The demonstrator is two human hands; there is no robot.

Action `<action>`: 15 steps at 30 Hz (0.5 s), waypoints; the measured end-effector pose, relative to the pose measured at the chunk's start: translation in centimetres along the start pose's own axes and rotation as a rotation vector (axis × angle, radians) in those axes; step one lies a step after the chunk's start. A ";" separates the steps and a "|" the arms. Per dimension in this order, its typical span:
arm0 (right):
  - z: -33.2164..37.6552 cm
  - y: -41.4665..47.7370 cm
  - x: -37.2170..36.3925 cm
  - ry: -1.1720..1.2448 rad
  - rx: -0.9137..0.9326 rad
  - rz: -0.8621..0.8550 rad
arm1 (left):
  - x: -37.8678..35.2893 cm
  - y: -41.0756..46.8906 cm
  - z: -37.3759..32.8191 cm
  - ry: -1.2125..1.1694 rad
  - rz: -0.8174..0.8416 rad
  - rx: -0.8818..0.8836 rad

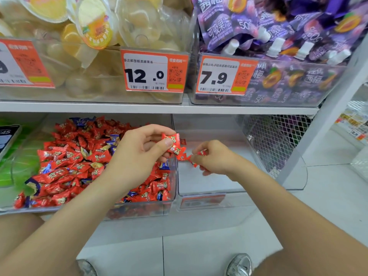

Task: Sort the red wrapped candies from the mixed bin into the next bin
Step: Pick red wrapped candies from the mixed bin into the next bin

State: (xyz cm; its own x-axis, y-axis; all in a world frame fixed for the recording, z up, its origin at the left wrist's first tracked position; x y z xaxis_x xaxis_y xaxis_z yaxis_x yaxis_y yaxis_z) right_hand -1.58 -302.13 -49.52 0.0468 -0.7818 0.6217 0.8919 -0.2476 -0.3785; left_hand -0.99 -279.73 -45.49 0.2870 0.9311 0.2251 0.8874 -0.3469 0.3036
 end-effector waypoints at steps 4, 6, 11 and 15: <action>0.5 0.0 1.2 -0.134 0.077 0.011 | -1.9 1.6 -0.3 0.264 0.098 -0.148; 0.5 -0.4 2.1 -0.223 0.087 -0.055 | -3.5 2.8 -0.8 0.428 0.175 -0.234; -0.4 -1.6 3.3 -0.199 0.057 -0.188 | -7.6 6.3 0.0 0.873 0.451 -0.291; -0.1 -2.9 2.6 -0.308 0.110 -0.249 | -6.6 6.0 0.4 0.903 0.468 -0.249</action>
State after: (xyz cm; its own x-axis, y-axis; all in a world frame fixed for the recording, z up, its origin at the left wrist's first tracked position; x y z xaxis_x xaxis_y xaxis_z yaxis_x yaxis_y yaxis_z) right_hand -4.13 -303.55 -46.88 -0.0584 -0.4936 0.8677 0.9351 -0.3315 -0.1256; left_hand 2.53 -287.93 -45.50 0.1158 0.3033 0.9458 0.6286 -0.7596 0.1667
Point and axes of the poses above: each hand's wrist, its own y-axis towards the middle knuckle, its own x-axis out of the back of the hand, z = x × y, the point moved 3 cm from there along y, towards the middle knuckle, and after that the axes turned 6 degrees about -x, right-handed, at the moved point
